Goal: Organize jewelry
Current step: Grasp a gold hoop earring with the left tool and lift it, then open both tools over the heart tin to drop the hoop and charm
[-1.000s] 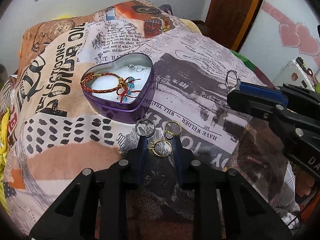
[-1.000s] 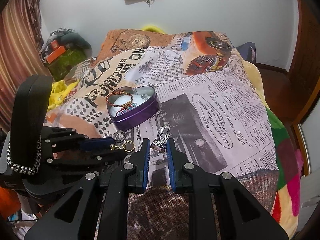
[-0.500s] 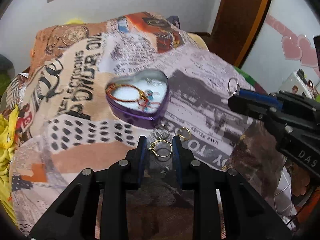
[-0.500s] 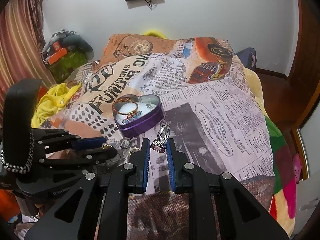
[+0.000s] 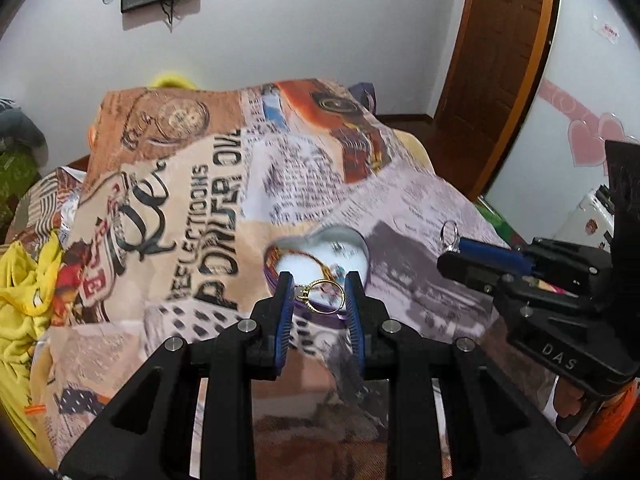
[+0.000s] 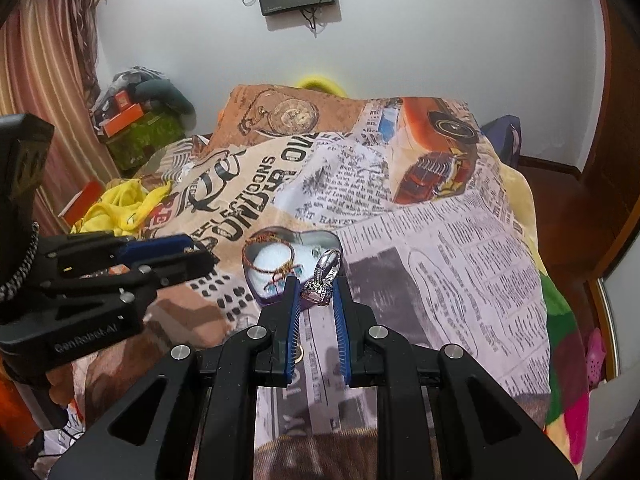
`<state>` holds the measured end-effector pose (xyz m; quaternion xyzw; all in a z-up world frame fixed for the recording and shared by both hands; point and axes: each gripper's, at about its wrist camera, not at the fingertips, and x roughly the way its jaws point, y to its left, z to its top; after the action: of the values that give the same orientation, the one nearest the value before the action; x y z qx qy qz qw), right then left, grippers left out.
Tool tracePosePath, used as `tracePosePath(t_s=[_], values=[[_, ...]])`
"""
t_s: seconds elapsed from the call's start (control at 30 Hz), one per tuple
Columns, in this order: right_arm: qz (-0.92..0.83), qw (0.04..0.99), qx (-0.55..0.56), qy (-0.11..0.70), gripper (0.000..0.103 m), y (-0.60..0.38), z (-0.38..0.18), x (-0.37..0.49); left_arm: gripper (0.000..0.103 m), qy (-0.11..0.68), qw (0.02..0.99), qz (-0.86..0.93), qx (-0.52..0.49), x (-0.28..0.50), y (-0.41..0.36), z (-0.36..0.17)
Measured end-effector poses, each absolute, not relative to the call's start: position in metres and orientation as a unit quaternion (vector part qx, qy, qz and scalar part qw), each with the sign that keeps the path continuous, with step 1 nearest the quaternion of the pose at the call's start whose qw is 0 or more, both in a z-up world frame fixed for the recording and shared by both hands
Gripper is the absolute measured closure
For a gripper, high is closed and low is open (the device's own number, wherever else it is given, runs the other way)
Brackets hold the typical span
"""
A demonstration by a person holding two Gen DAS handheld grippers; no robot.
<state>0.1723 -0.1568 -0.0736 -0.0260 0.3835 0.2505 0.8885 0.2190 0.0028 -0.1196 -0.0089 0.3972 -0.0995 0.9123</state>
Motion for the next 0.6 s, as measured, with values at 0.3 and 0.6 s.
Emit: tracePosePath(t_s=[0.3, 0.6], values=[[0.256, 0.887, -0.034, 0.382, 0.088, -0.140, -0.078, 0.191, 0.078, 0.398, 0.913, -0.089, -0.024, 0.240, 0.016, -0.126], [0.270, 0.874, -0.040, 0.403, 0.088, -0.125, -0.093, 0.214, 0.078, 0.411, 0.907, -0.090, -0.029, 0.263, 0.018, -0.141]])
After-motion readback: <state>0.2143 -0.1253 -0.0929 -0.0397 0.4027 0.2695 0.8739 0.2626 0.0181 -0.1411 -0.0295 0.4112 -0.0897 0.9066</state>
